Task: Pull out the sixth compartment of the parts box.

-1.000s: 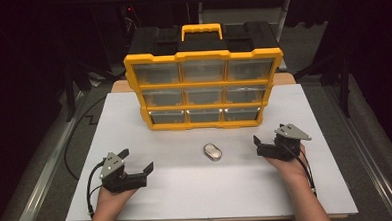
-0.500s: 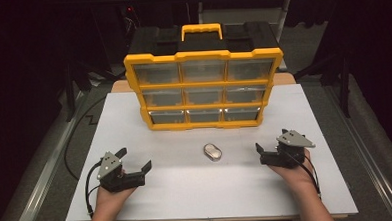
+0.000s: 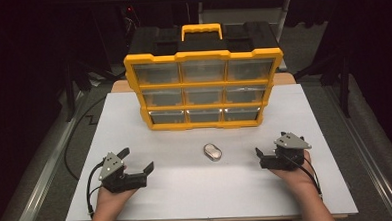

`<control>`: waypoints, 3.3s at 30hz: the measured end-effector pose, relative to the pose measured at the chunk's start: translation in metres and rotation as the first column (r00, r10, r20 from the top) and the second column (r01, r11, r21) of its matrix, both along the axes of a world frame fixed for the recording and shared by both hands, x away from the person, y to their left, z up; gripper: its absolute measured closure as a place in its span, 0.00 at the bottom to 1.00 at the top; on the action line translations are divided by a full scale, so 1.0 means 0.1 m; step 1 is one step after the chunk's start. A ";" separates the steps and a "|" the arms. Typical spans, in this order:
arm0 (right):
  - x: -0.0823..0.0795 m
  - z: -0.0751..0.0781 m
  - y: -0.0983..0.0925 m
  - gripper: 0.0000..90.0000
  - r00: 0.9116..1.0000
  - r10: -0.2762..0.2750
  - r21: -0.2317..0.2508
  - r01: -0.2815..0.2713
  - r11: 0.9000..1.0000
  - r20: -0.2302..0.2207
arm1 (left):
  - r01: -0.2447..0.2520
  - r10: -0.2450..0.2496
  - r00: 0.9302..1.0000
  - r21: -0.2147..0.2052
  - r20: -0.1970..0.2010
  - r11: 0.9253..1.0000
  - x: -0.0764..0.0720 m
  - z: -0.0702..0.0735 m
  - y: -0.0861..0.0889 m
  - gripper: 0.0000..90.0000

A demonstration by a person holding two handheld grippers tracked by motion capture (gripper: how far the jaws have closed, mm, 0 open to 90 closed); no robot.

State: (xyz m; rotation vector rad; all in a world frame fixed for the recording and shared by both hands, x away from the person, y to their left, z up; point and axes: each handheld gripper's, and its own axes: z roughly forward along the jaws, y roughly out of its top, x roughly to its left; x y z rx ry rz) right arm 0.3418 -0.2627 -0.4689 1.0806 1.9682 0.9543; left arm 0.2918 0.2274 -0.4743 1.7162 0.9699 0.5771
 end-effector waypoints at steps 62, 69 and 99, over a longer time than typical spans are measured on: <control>-0.23 0.00 0.46 0.00 0.974 0.205 -0.604 -0.106 0.790 0.097 | 0.006 -0.006 1.000 0.014 0.018 1.000 0.00 -0.01 -0.01 0.00; -0.26 -0.04 0.54 0.00 0.969 0.222 -0.673 -0.091 0.734 0.111 | 0.008 -0.009 1.000 0.017 0.017 1.000 0.00 -0.01 -0.01 0.00; -0.32 -0.08 0.70 0.01 0.939 0.325 -0.886 -0.056 0.460 0.109 | 0.016 -0.017 1.000 0.015 0.022 1.000 -0.01 -0.01 -0.02 0.00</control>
